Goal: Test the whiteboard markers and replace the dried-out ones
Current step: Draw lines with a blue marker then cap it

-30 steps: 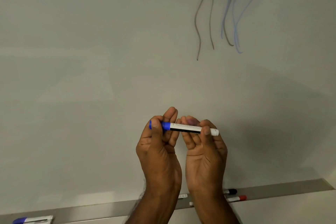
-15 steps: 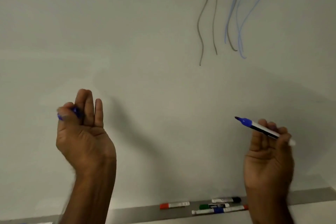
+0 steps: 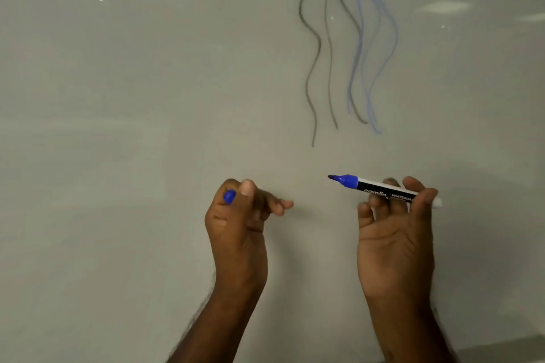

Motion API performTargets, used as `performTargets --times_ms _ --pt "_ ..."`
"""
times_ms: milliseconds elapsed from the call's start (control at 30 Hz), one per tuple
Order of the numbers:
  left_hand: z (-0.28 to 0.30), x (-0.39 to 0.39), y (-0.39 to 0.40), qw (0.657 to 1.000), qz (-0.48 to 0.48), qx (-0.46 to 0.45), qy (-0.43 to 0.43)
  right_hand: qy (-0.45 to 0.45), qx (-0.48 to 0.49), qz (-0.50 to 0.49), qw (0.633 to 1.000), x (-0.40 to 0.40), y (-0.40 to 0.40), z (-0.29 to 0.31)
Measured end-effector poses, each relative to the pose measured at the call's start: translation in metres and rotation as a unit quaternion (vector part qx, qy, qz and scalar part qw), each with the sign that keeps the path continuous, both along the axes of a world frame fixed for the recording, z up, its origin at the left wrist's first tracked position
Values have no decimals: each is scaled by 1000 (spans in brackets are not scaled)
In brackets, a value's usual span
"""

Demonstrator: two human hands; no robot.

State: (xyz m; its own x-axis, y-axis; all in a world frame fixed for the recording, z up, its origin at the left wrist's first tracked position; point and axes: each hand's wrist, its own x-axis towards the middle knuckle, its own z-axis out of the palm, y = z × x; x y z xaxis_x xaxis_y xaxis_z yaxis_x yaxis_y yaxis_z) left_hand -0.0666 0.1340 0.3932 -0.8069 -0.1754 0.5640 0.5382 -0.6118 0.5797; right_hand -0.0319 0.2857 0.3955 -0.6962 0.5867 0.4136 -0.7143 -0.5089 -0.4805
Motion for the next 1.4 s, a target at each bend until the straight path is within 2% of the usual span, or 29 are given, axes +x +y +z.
performTargets --times_ms 167,267,300,333,367,400,433,500,633,700,767,833,933,1100,1400 --pt "43 -10 -5 985 89 -134 58 37 -12 -1 999 -3 14 28" --pt "79 -21 -14 965 148 -158 148 41 -28 -14 999 -3 19 45" --pt "93 -25 -19 946 188 -176 198 44 -29 -19 998 -3 21 50" --pt "107 -30 -24 912 250 -209 249 47 -28 -24 998 -3 23 56" --pt "123 -38 -29 860 329 -251 298 49 -25 -28 998 -4 24 62" --pt "140 -47 -35 793 412 -292 341 51 -18 -31 998 -4 26 68" --pt "160 -56 -40 729 480 -324 365 56 -10 -35 998 -4 26 75" --pt "198 -72 -48 637 572 -360 370 81 10 -47 996 -4 25 89" --pt "254 -93 -55 532 665 -406 332 139 104 -106 979 -7 13 127" --pt "270 -100 -57 494 689 -435 304 162 165 -171 958 -11 5 149" --pt "277 -107 -59 485 693 -454 278 187 216 -237 929 -15 -4 171" --pt "278 -114 -60 494 690 -460 260 211 247 -285 902 -21 -12 190" --pt "276 -119 -60 498 692 -454 259 231 294 -307 875 -38 -24 211" --pt "275 -123 -61 498 696 -442 268 221 345 -323 853 -75 -43 226" --pt "273 -125 -60 505 694 -435 274 194 319 -387 843 -101 -37 201"
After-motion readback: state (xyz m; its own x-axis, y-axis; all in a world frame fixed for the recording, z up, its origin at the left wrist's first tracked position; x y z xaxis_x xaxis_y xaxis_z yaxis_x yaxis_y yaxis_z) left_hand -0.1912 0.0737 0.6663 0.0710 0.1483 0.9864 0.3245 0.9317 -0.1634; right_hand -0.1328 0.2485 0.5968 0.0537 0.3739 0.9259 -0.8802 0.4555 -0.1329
